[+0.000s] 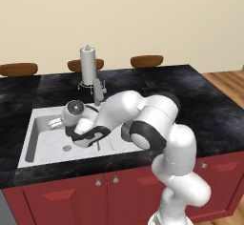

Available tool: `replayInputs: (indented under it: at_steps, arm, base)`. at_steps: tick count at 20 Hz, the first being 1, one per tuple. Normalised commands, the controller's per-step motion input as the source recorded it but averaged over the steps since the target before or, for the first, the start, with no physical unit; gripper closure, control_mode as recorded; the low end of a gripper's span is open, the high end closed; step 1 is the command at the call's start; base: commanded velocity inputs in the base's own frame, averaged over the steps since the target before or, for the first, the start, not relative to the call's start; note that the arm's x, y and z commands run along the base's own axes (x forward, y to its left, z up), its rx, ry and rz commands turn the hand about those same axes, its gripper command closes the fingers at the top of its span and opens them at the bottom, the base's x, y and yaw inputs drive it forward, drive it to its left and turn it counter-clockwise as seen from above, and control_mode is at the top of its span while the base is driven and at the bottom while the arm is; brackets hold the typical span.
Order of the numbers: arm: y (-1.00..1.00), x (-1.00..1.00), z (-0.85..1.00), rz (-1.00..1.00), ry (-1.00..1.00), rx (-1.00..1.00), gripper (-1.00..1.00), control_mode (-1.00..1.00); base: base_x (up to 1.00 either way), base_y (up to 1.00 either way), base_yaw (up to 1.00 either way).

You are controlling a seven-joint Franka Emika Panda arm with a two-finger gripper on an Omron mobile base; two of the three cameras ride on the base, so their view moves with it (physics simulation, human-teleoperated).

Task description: Place the glass cup in the left basin and the kettle in the right basin of the sink.

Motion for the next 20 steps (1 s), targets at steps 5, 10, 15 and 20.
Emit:
replayInputs:
  at_steps: [5,10,15,20]
  arm:
    - [0.37,0.12,-0.54,0.0,0.0,-0.06,1.0,-1.0]
    - [0.35,0.1,-0.6,0.0,0.0,-0.08,1.0,-1.0]
    - [0.26,0.16,-0.54,0.0,0.0,-0.05,1.0,-1.0]
    - [0.22,0.16,-0.47,0.0,0.0,-0.02,1.0,-1.0]
  base:
    - [0.0,0.0,0.0]
    - [0.0,0.0,0.0]
    - [0.0,0.0,0.0]
    - [0.0,0.0,0.0]
